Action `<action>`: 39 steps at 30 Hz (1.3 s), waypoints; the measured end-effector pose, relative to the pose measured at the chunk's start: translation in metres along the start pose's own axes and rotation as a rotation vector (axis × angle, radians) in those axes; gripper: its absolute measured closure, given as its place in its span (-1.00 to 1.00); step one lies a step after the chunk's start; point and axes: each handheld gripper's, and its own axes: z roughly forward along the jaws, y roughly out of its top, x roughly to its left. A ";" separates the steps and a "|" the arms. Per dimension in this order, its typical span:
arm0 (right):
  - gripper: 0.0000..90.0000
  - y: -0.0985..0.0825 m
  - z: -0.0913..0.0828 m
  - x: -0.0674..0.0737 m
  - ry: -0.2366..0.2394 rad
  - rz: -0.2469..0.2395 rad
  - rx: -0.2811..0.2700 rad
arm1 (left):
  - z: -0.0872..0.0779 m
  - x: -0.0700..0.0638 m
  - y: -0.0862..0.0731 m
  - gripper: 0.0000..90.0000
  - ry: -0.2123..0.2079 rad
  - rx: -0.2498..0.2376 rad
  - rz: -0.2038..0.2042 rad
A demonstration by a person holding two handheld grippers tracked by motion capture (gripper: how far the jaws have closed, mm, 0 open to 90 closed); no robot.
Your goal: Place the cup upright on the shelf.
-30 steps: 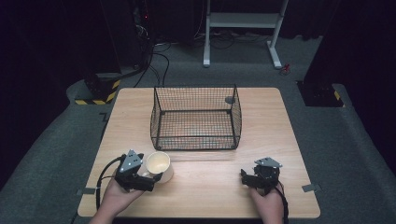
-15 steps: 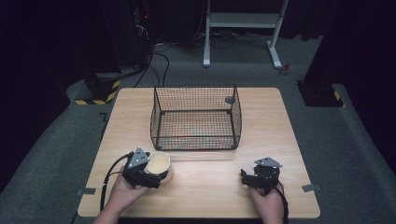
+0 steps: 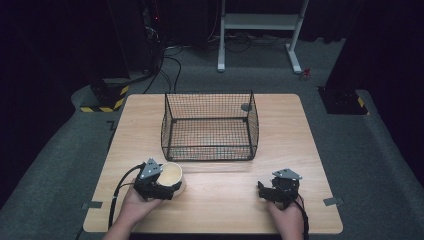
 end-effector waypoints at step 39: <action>-0.80 0.000 0.000 0.000 0.000 0.000 0.000 | -0.027 -0.008 0.030 -0.76 0.001 -0.062 0.037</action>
